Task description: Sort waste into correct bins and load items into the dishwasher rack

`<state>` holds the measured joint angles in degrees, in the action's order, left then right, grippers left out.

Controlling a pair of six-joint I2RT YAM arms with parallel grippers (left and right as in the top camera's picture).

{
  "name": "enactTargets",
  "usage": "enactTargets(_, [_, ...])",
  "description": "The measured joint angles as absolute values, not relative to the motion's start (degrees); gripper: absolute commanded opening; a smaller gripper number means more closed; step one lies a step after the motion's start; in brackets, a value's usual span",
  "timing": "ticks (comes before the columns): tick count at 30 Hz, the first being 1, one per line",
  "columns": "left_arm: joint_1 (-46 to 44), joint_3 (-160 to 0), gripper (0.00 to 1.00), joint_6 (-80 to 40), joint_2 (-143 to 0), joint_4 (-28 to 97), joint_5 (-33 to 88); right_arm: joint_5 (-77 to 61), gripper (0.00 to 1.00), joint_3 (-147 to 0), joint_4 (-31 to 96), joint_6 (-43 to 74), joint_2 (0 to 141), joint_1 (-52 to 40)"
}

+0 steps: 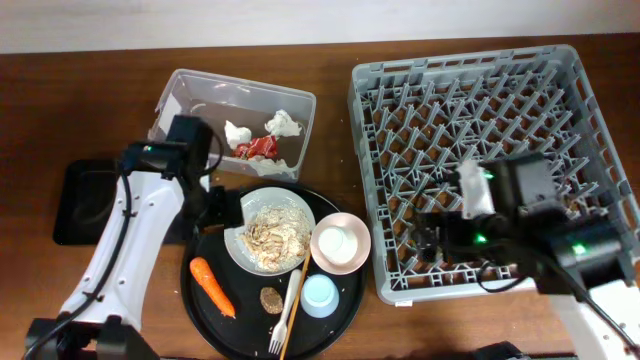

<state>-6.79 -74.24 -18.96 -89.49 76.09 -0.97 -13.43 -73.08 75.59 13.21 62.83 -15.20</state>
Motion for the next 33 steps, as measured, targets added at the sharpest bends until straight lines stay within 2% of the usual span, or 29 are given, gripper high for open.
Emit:
enactTargets(6, [-0.12,-67.55,0.99,-16.01,-89.52,73.95,3.70,-4.05,0.99,-78.11,72.69,14.83,75.31,-35.35])
enactTargets(11, [5.34,-65.19,0.99,-13.23,-89.52,72.25,7.18,3.03,0.99,-78.28,65.65,16.43,87.00,-45.65])
enactTargets(19, [5.91,-65.12,0.99,-12.84,-89.52,71.46,8.23,6.68,0.99,-78.41,61.69,26.89,102.37,-47.46])
enactTargets(28, [5.91,-65.12,0.99,-12.82,-89.52,71.26,8.40,6.83,0.80,-78.32,60.40,33.41,103.46,-47.48])
enactTargets(30, [5.91,-65.12,0.99,-12.82,-89.52,71.07,8.40,6.85,0.71,-78.15,60.42,34.22,103.46,-47.51])
enactTargets(33, [5.91,-65.12,0.99,-12.82,-89.52,71.07,8.40,6.90,0.61,-78.08,60.58,34.96,103.46,-47.53])
